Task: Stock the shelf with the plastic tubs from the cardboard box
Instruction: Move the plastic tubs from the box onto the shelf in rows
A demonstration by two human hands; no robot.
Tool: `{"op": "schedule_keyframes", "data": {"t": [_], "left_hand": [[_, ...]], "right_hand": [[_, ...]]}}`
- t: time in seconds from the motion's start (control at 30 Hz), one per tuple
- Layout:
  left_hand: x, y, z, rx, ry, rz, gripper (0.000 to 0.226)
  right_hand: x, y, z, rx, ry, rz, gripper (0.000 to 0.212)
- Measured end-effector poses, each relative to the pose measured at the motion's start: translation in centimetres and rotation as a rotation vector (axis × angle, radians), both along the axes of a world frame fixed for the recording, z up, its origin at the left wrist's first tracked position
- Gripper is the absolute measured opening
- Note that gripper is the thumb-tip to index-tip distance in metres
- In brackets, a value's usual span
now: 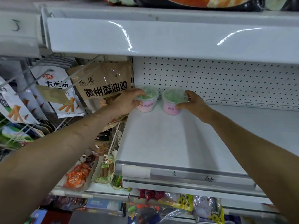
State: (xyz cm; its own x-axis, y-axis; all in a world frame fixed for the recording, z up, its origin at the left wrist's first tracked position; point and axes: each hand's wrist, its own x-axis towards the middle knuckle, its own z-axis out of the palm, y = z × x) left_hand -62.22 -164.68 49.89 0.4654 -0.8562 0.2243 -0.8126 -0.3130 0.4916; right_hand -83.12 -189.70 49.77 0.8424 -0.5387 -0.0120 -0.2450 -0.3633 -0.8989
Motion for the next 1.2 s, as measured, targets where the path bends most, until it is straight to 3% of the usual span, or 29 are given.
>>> {"op": "schedule_keyframes", "data": {"t": [0.23,0.97,1.2], "left_hand": [[0.2,-0.4,0.3,0.008,0.015,-0.022,0.032],[-0.2,-0.4,1.3,0.073,0.067,-0.024,0.032],[-2.4,0.4,1.0,0.003,-0.016,0.014,0.056]], "right_hand": [[0.7,-0.1,0.3,0.021,0.0,0.003,0.051],[0.2,0.6,1.5,-0.009,0.111,0.0,0.062],[-3.7,4.1,1.9,-0.25,0.197,-0.162,0.076]]}}
